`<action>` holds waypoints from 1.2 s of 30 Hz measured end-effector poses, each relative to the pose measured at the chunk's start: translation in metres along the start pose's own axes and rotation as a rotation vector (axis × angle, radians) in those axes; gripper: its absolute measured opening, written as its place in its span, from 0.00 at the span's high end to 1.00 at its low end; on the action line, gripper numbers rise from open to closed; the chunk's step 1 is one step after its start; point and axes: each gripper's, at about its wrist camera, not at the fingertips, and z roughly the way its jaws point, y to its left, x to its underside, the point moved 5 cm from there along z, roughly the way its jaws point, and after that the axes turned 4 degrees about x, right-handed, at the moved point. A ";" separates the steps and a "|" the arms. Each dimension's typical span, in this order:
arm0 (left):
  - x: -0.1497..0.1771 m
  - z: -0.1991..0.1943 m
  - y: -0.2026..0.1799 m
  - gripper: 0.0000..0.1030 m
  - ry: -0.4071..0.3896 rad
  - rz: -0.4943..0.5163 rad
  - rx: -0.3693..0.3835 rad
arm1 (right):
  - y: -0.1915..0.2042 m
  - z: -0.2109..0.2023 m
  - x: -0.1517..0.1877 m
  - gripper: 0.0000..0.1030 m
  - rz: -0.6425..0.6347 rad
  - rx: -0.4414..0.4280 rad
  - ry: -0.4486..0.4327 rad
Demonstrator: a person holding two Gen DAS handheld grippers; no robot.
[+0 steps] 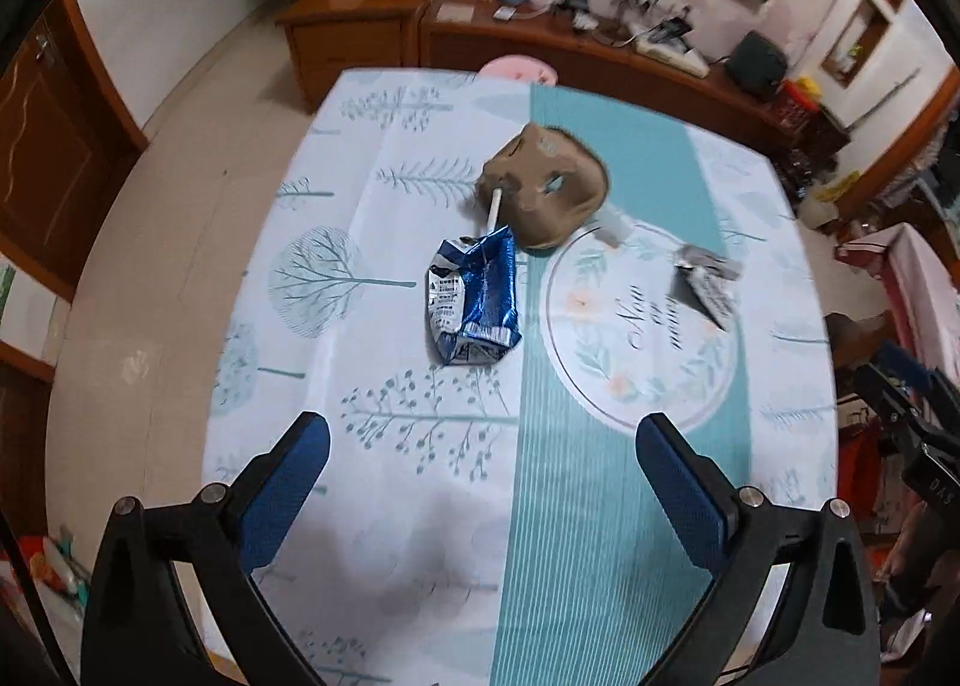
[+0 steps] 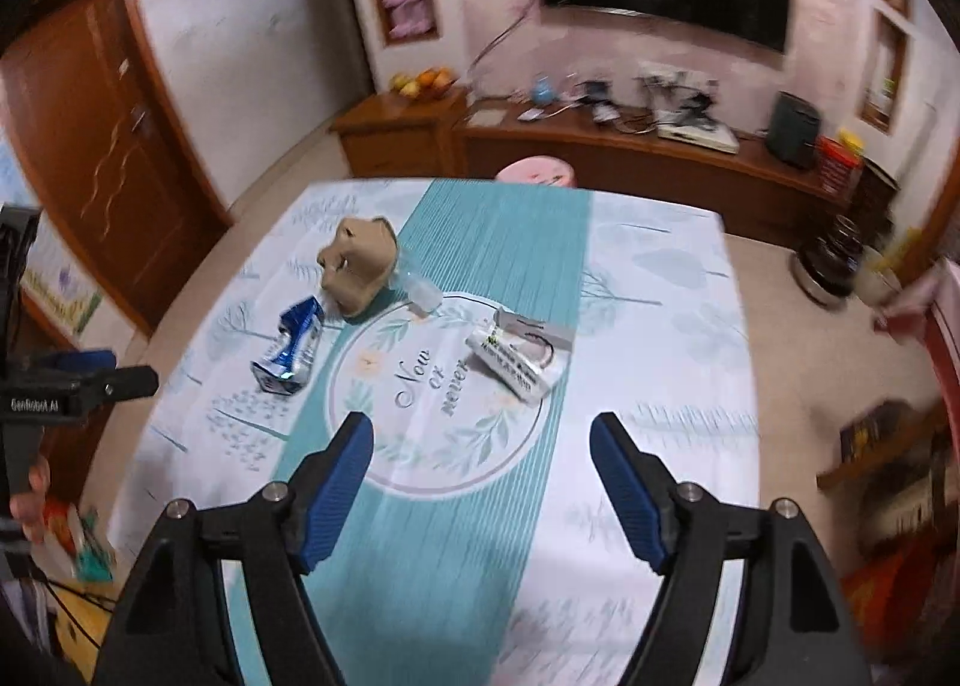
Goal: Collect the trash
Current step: 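Grasp the white tube with the right tool while the left tool grasps the blue drink carton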
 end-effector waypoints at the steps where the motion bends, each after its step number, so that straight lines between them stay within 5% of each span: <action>1: -0.004 0.011 -0.001 0.02 0.015 -0.007 -0.003 | -0.005 0.017 -0.007 0.26 -0.035 -0.014 0.021; 11: -0.038 0.106 0.001 0.02 0.135 -0.032 -0.073 | -0.014 0.146 -0.043 0.25 -0.333 -0.137 0.176; 16: -0.043 0.134 0.005 0.02 0.176 -0.054 -0.083 | -0.002 0.174 -0.042 0.25 -0.478 -0.223 0.206; 22: -0.048 0.152 0.015 0.02 0.189 -0.103 -0.083 | -0.001 0.198 -0.036 0.26 -0.555 -0.227 0.262; 24: -0.052 0.156 0.020 0.02 0.184 -0.113 -0.087 | -0.002 0.202 -0.035 0.33 -0.555 -0.237 0.283; 29: -0.055 0.165 0.030 0.07 0.192 -0.141 -0.110 | -0.004 0.200 -0.040 0.75 -0.544 -0.234 0.280; 32: -0.057 0.170 0.033 0.11 0.202 -0.139 -0.120 | -0.007 0.199 -0.041 0.85 -0.511 -0.227 0.300; 36: -0.054 0.179 0.025 0.32 0.225 -0.109 -0.131 | -0.016 0.198 -0.041 0.86 -0.418 -0.235 0.306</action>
